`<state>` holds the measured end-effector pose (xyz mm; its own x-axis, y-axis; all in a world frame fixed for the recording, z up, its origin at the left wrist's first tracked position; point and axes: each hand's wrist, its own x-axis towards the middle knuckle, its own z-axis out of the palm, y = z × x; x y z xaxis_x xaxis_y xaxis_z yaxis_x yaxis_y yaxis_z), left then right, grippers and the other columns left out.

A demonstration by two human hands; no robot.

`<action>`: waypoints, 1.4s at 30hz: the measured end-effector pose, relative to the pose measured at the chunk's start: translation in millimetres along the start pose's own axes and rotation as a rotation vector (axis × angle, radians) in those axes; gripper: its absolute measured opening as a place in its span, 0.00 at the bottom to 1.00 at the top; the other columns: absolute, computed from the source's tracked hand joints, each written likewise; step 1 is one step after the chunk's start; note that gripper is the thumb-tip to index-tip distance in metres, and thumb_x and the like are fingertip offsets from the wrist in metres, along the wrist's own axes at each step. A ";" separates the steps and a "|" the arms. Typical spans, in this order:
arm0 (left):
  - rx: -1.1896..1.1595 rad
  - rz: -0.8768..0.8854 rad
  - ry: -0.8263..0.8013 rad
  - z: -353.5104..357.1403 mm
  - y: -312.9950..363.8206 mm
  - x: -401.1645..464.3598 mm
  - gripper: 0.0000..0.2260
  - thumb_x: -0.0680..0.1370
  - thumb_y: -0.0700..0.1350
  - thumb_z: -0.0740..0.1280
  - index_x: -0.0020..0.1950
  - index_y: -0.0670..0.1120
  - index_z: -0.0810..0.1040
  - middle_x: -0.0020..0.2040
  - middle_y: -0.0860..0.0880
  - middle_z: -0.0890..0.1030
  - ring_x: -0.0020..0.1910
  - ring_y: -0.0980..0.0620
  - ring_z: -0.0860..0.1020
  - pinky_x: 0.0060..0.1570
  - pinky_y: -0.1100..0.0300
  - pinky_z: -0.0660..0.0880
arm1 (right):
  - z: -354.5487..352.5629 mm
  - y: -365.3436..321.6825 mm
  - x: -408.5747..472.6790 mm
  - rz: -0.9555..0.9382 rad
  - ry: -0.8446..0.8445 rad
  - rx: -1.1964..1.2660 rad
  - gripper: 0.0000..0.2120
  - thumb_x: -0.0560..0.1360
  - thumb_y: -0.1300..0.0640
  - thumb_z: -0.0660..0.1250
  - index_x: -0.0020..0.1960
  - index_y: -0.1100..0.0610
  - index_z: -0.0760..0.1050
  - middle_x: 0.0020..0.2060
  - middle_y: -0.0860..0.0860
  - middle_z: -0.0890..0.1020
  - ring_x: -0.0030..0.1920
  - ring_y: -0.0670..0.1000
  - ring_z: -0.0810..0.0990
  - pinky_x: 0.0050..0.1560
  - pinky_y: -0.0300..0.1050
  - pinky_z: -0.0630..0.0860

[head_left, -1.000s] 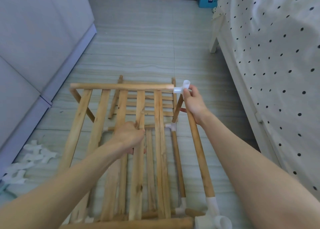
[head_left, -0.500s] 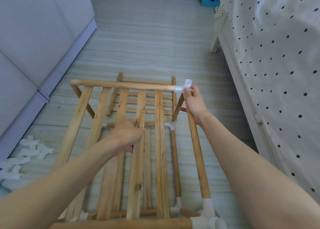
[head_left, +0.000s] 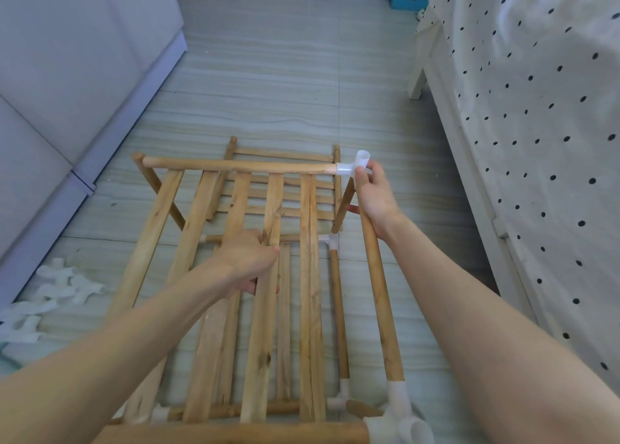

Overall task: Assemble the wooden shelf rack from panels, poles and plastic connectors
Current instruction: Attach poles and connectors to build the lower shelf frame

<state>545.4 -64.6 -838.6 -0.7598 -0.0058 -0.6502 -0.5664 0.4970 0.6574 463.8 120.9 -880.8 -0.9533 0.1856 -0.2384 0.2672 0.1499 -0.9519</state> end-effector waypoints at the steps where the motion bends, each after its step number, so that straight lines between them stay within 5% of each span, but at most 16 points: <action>1: -0.004 0.001 0.000 0.2 0.2 -0.1 0.13 0.82 0.42 0.57 0.64 0.38 0.67 0.38 0.41 0.77 0.32 0.47 0.79 0.23 0.61 0.77 | -0.1 -0.3 0.1 -0.001 -0.001 -0.001 0.16 0.82 0.54 0.50 0.68 0.53 0.63 0.50 0.47 0.72 0.42 0.46 0.73 0.41 0.41 0.77; 5: 0.002 0.008 -0.007 2.4 1.2 -0.6 0.12 0.82 0.42 0.58 0.63 0.39 0.68 0.43 0.40 0.77 0.34 0.46 0.80 0.26 0.60 0.78 | -1.2 0.8 -1.2 -0.002 -0.022 0.015 0.16 0.82 0.54 0.49 0.68 0.54 0.62 0.45 0.45 0.71 0.42 0.45 0.75 0.37 0.37 0.76; 12: 0.164 0.028 0.044 8.1 5.0 1.5 0.14 0.81 0.44 0.58 0.65 0.40 0.68 0.47 0.40 0.80 0.46 0.42 0.82 0.48 0.48 0.80 | -1.3 4.0 -1.3 -0.003 -0.005 -0.001 0.17 0.82 0.54 0.50 0.69 0.54 0.64 0.48 0.47 0.73 0.48 0.48 0.75 0.44 0.43 0.78; 16: 0.167 -0.026 0.002 6.6 5.1 1.8 0.14 0.82 0.43 0.55 0.64 0.37 0.66 0.39 0.42 0.76 0.35 0.46 0.80 0.37 0.53 0.81 | 7.7 -2.0 -8.1 -0.055 0.039 -0.094 0.18 0.82 0.52 0.50 0.69 0.54 0.66 0.51 0.50 0.75 0.57 0.53 0.75 0.60 0.56 0.74; 23: 0.076 -0.034 -0.026 4.7 4.6 -3.8 0.04 0.81 0.40 0.58 0.54 0.40 0.67 0.41 0.41 0.76 0.38 0.46 0.78 0.33 0.56 0.78 | -5.5 -4.1 -60.6 0.125 -0.025 -0.213 0.15 0.81 0.56 0.53 0.65 0.59 0.63 0.49 0.54 0.73 0.47 0.53 0.74 0.55 0.60 0.76; 30: 0.081 0.027 0.048 8.1 -5.9 -15.6 0.16 0.80 0.40 0.58 0.68 0.38 0.67 0.53 0.40 0.78 0.50 0.43 0.79 0.56 0.50 0.76 | -30.9 -0.8 -180.7 0.519 -0.311 -0.259 0.08 0.81 0.55 0.56 0.55 0.58 0.69 0.55 0.60 0.78 0.48 0.53 0.76 0.54 0.51 0.75; 35: 0.132 0.195 0.155 22.5 -22.2 -36.0 0.23 0.80 0.40 0.59 0.74 0.44 0.59 0.68 0.43 0.69 0.63 0.45 0.71 0.54 0.62 0.66 | -42.0 4.6 -230.8 0.602 -0.444 -0.335 0.06 0.82 0.54 0.54 0.54 0.55 0.67 0.58 0.59 0.78 0.54 0.54 0.78 0.48 0.46 0.78; 38: 0.125 0.286 0.172 31.3 -37.6 -53.4 0.22 0.80 0.40 0.58 0.74 0.46 0.59 0.67 0.43 0.70 0.58 0.48 0.73 0.47 0.64 0.65 | -41.0 3.6 -236.1 0.576 -0.399 -0.395 0.09 0.82 0.53 0.53 0.56 0.57 0.68 0.58 0.59 0.77 0.57 0.56 0.77 0.53 0.48 0.78; 42: 0.200 0.395 0.152 32.8 -57.6 -76.2 0.18 0.80 0.40 0.59 0.71 0.46 0.64 0.68 0.44 0.69 0.60 0.48 0.71 0.52 0.64 0.65 | -33.4 2.7 -241.2 0.581 -0.306 -0.401 0.14 0.82 0.53 0.54 0.62 0.60 0.68 0.57 0.59 0.78 0.56 0.57 0.78 0.48 0.47 0.79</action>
<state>646.4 -64.3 -839.5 -0.9515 0.0977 -0.2918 -0.1630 0.6442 0.7473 699.1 109.0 -819.4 -0.6250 0.0740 -0.7771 0.7121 0.4620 -0.5287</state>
